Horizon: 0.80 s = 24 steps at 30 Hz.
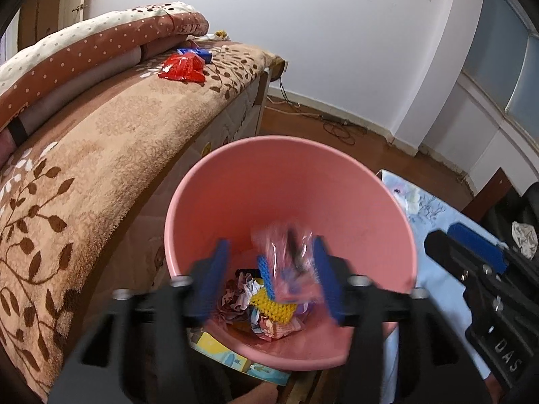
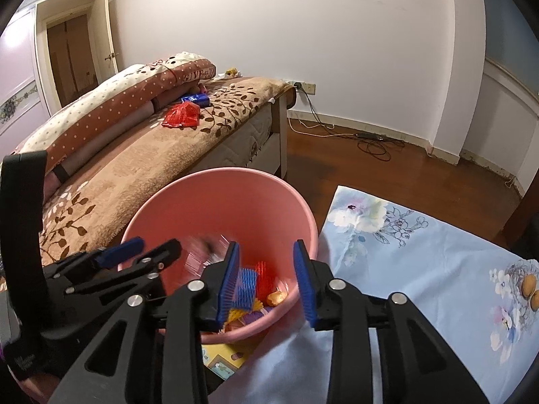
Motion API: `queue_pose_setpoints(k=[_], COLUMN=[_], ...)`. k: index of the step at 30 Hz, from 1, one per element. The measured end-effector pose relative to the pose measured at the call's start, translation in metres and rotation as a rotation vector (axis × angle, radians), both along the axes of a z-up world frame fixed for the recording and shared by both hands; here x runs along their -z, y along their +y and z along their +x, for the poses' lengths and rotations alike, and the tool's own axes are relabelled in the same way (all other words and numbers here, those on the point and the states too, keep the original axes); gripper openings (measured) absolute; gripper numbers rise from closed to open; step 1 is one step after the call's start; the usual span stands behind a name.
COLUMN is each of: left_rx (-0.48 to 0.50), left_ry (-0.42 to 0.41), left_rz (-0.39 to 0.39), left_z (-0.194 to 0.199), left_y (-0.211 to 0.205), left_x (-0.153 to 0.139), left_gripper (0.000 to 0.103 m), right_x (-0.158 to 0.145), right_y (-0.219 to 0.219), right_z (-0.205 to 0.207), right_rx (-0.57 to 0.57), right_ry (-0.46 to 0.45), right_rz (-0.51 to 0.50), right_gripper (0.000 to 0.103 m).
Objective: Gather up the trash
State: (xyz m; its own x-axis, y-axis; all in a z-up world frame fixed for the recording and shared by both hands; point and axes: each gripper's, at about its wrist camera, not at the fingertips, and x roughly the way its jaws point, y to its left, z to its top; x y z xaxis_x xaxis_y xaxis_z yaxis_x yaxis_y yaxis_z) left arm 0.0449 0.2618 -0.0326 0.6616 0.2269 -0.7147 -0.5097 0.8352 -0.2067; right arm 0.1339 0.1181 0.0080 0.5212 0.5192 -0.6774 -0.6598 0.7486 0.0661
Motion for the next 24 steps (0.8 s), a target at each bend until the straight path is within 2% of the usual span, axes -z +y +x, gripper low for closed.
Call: queue_pose_setpoints(k=[11, 16, 19, 24], left_rx=[-0.003, 0.007, 0.02, 0.04], left_ry=[-0.037, -0.053, -0.057, -0.061], left_rz=[0.049, 0.071, 0.089, 0.115], left_z=[-0.011, -0.019, -0.022, -0.027], left_y=[-0.017, -0.029, -0.037, -0.05], left_x=[-0.021, -0.032, -0.037, -0.042], left_gripper=[0.057, 0.057, 0.057, 0.057], right_x=[-0.012, -0.015, -0.015, -0.018], right_y=[-0.031, -0.043, -0.051, -0.059], right_z=[-0.026, -0.035, -0.039, -0.044], right_rx=[0.006, 0.02, 0.034, 0.05], right_ry=[-0.055, -0.058, -0.059, -0.064], right_rz=[0.023, 0.035, 0.042, 0.057], right_gripper=[0.047, 0.049, 0.055, 0.056])
